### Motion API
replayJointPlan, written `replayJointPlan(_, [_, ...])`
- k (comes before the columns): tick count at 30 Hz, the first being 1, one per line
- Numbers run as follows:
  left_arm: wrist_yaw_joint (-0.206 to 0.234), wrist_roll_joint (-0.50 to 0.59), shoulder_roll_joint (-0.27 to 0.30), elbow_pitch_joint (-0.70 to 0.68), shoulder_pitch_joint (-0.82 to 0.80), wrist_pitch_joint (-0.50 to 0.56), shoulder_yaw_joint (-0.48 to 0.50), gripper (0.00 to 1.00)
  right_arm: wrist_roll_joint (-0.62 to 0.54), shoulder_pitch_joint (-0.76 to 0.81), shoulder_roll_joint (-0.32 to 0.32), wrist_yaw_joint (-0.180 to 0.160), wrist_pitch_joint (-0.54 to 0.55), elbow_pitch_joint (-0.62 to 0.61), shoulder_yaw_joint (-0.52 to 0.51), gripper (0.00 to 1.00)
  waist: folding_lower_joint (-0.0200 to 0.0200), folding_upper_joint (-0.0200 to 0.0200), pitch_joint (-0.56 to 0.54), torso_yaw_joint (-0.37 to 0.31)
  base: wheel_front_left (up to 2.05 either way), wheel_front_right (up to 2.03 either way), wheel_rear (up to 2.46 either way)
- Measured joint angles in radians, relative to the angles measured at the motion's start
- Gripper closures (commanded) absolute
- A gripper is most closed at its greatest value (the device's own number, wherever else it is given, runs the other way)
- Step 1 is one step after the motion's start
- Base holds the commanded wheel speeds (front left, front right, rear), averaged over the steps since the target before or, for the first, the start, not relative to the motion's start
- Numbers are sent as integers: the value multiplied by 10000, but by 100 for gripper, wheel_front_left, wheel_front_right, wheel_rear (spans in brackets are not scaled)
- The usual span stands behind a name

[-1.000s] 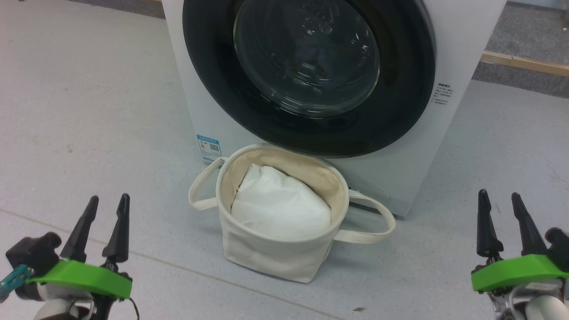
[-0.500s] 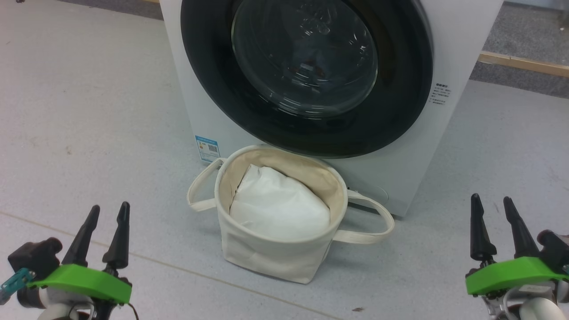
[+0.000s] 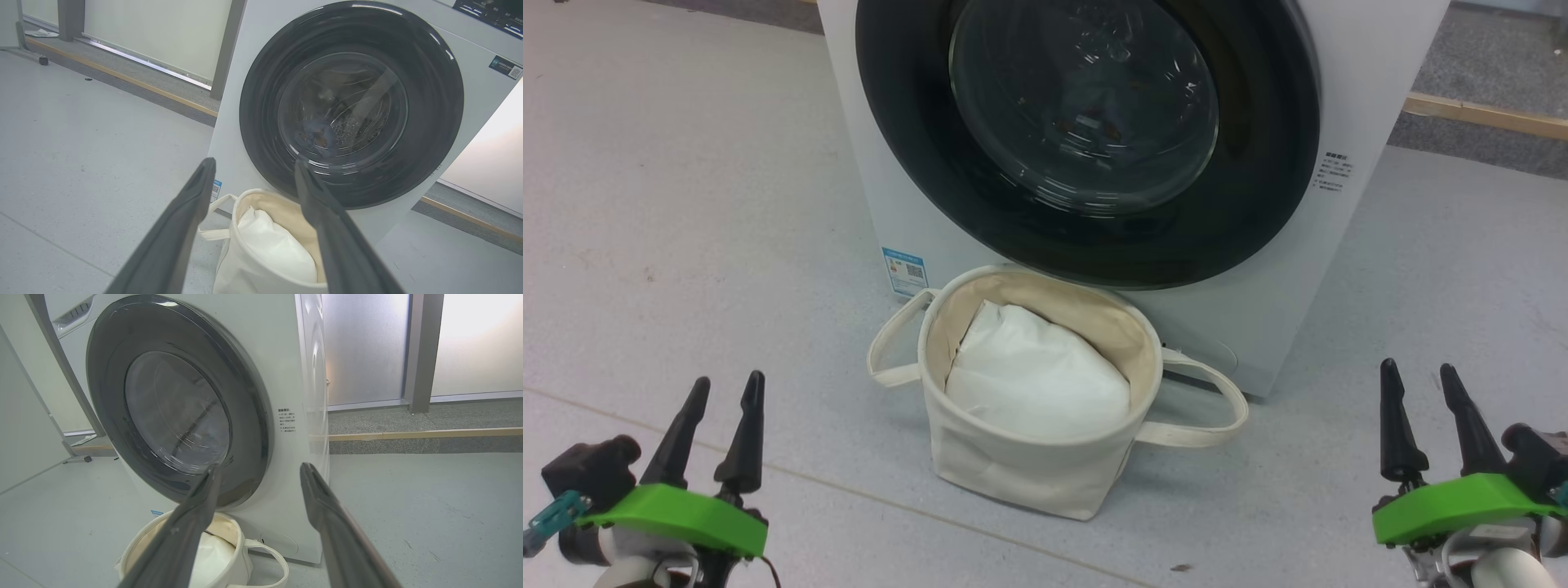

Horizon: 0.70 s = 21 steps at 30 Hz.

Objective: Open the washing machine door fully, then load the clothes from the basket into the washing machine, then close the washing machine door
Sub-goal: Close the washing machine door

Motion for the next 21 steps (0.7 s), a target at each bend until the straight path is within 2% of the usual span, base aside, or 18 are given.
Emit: replayJointPlan(21, [17,-77,52,-36,-117,31,-186,0,12,-24,71,0,0,52,-27,0,0,-1,21,-17,0,0,0])
